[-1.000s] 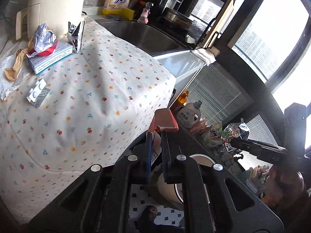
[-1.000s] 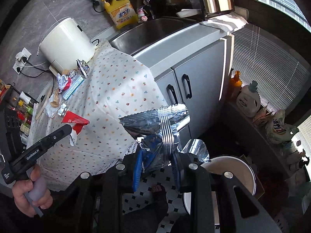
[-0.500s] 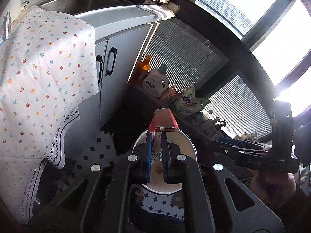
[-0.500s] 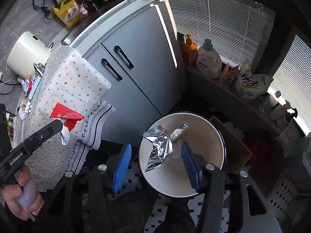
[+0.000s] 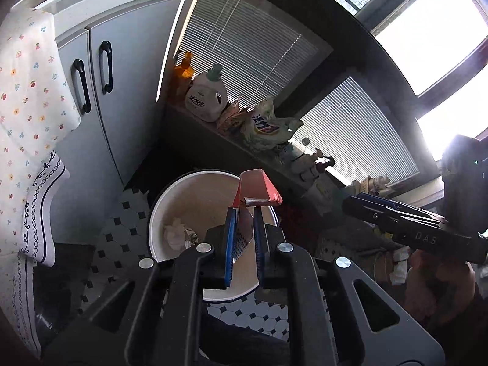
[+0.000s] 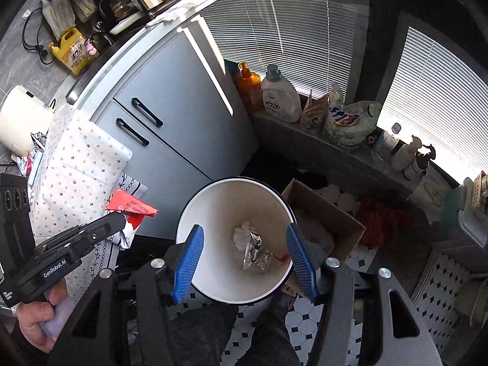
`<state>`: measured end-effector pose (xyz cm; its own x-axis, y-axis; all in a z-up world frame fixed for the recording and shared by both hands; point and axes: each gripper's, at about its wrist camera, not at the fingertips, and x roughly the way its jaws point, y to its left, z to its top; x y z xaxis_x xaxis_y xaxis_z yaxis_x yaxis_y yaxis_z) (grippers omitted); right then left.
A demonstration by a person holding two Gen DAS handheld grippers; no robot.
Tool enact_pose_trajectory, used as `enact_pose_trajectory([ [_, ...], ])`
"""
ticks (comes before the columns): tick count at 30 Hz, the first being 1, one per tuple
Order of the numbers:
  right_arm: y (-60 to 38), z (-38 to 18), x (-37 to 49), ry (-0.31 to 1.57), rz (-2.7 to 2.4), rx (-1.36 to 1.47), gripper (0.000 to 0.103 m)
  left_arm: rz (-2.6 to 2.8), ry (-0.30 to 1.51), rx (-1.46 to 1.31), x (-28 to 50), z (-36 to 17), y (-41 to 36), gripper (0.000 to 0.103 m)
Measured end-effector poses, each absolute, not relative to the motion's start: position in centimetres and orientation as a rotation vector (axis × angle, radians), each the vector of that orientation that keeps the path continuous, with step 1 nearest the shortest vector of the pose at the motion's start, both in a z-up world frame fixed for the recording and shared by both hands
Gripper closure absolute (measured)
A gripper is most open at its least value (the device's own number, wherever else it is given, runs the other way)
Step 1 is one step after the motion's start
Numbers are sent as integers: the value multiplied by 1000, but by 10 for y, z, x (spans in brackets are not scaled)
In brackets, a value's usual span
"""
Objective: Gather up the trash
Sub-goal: 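Open both tools over the white bucket to drop the foil and pink scrap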
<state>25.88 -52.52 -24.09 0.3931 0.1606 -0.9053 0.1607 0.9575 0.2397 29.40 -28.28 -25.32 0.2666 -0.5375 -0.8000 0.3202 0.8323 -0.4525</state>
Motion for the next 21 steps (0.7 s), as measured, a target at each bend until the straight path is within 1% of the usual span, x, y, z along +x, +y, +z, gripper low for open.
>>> enact_pose_trajectory([
  [2, -533, -241, 256, 1170, -19, 321, 47, -607, 1186, -221, 296, -258, -291, 89],
  [3, -536, -241, 255, 1169, -29, 328, 47, -626, 1193, -227, 297, -259, -294, 85],
  [4, -539, -241, 254, 1169, -37, 335, 47, -634, 1195, -225, 298, -259, -297, 77],
  [5, -540, -241, 253, 1169, -44, 342, 47, -636, 1191, -221, 297, -258, -298, 72],
  [6, -541, -241, 252, 1168, -46, 347, 47, -638, 1186, -220, 297, -257, -299, 63],
  [7, -541, -240, 252, 1167, -46, 348, 47, -640, 1182, -221, 297, -255, -298, 60],
  [9, -539, -239, 254, 1163, -40, 345, 47, -637, 1178, -219, 297, -253, -294, 60],
  [13, -528, -234, 263, 1155, -15, 341, 46, -586, 1147, -223, 300, -243, -276, 54],
  [14, -524, -231, 265, 1150, -6, 339, 42, -571, 1136, -222, 301, -239, -269, 52],
  [15, -519, -228, 268, 1144, 3, 336, 39, -554, 1121, -218, 302, -234, -262, 48],
  [16, -513, -225, 272, 1136, 14, 333, 38, -536, 1105, -214, 302, -229, -255, 43],
  [17, -507, -221, 275, 1129, 26, 329, 36, -519, 1089, -212, 303, -225, -248, 42],
  [19, -494, -213, 282, 1114, 52, 317, 33, -484, 1062, -214, 305, -216, -232, 35],
  [21, -480, -206, 290, 1100, 74, 303, 28, -445, 1040, -223, 309, -208, -213, 31],
])
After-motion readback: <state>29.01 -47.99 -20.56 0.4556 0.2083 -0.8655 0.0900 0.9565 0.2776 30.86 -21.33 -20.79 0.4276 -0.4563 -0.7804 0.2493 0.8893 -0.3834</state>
